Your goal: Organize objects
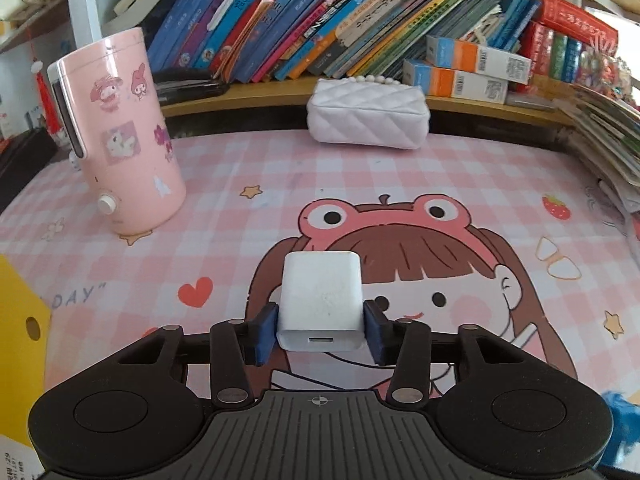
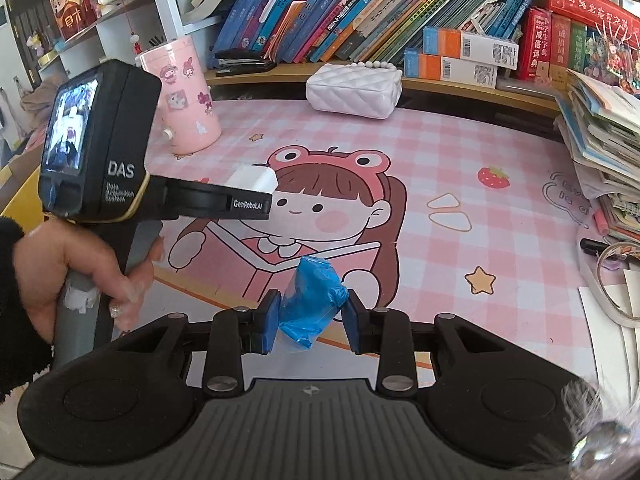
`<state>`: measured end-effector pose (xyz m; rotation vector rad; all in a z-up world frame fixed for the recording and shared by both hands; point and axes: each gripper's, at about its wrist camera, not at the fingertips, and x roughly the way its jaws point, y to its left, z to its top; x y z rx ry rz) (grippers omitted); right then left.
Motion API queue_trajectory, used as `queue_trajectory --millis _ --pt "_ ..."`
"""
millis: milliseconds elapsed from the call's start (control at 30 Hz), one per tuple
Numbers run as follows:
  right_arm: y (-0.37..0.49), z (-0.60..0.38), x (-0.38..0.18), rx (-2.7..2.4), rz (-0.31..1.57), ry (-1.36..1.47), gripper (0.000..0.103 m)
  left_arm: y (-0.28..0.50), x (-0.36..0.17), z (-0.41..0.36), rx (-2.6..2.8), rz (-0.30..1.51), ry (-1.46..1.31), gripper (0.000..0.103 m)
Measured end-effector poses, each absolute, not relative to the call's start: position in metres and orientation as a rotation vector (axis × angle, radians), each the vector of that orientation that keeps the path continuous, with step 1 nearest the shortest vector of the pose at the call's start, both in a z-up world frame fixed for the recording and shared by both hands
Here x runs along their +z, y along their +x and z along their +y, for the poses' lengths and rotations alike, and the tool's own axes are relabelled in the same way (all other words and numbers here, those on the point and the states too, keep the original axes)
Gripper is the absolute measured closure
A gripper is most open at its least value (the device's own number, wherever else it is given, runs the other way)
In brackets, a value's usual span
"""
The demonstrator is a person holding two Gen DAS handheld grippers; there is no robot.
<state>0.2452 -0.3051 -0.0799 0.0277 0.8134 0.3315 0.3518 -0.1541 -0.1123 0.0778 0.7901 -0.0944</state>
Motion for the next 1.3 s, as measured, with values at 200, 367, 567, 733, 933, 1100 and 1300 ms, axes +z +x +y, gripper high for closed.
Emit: queue_trajectory --millis 200,367,567,733,933,1100,1300 --pt "0.242 -0.31 -0.08 0.33 0.813 0.029 0.072 0.358 -0.115 -0.154 -0.062 0.777 0.05 0.05" --pt "0.238 -0.314 -0.081 0.321 0.815 0.034 0.072 0.359 -0.111 -0.154 -0.084 0.792 0.036 0.062" --pt "0.234 -0.311 -0.077 0.302 0.815 0.026 0.072 0.329 -0.082 -0.146 -0.12 0.755 -0.039 0.062" --pt "0.227 -0.306 -0.073 0.287 0.829 0.03 0.072 0.29 -0.049 -0.134 -0.168 0.716 -0.098 0.062" --pt "0.213 -0.295 -0.064 0.28 0.83 0.031 0.072 0.238 -0.029 -0.119 -0.206 0.713 -0.132 0.062" --pt "0.197 -0.28 -0.056 0.263 0.819 0.026 0.072 0.195 -0.023 -0.097 -0.214 0.718 -0.169 0.062" --pt "0.174 -0.254 -0.049 0.253 0.809 0.008 0.072 0.158 -0.02 -0.07 -0.212 0.708 -0.202 0.062"
